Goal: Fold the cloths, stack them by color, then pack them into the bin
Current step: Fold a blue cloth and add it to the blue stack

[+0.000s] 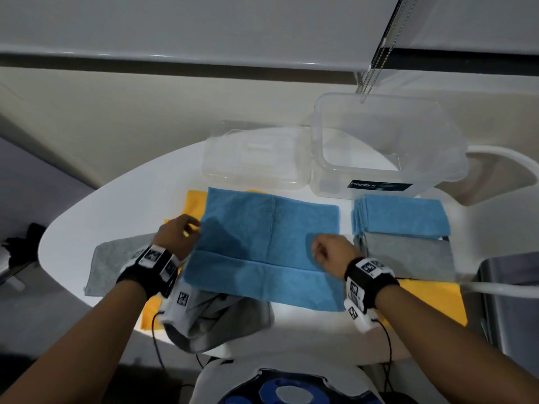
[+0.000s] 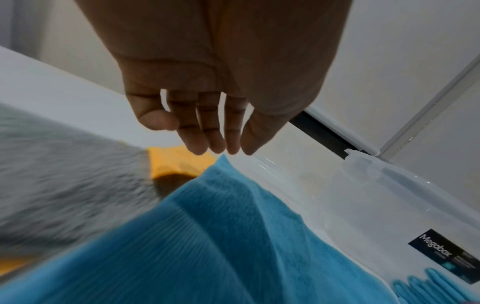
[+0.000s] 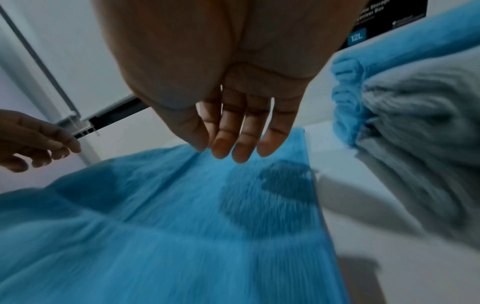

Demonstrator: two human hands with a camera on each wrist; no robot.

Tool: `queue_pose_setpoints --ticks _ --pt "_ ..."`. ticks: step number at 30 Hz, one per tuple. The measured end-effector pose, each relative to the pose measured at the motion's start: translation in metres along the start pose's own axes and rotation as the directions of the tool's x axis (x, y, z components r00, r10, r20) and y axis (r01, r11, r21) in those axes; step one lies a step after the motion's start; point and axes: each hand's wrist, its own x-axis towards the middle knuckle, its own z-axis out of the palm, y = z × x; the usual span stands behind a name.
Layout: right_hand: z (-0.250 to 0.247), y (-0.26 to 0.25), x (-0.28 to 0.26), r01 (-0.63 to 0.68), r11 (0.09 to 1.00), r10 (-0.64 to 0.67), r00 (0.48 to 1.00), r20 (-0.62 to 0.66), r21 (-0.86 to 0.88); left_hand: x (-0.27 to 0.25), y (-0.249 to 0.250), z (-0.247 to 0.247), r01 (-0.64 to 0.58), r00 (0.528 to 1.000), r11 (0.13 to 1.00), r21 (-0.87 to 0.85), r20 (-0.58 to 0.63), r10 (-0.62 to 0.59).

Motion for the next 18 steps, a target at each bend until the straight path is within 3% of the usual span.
queue_pose_setpoints --ticks 5,8,12,15,18 --pt "-0.023 0.015 0.053 -0.098 0.99 0.092 0.994 -0.065 -0.098 0.064 0.037 0.005 -0.056 0.998 0.992 0.117 0.034 0.053" --pt "-0.026 0.031 0.073 -0.202 0.969 0.202 0.979 -0.011 -0.145 0.093 0.049 0.008 -0.068 0.995 0.974 0.215 0.085 0.05" --pt "-0.024 0.043 0.082 -0.255 0.942 0.276 0.958 0.073 -0.216 0.115 0.063 0.011 -0.06 0.985 0.901 0.43 0.174 -0.018" --pt "-0.024 0.046 0.082 -0.27 0.932 0.286 0.957 0.036 -0.24 0.123 0.068 0.013 -0.066 0.957 0.85 0.522 0.274 -0.094" --pt "-0.027 0.046 0.086 -0.288 0.927 0.3 0.954 0.015 -0.24 0.134 0.064 0.02 -0.127 0.944 0.818 0.56 0.322 -0.074"
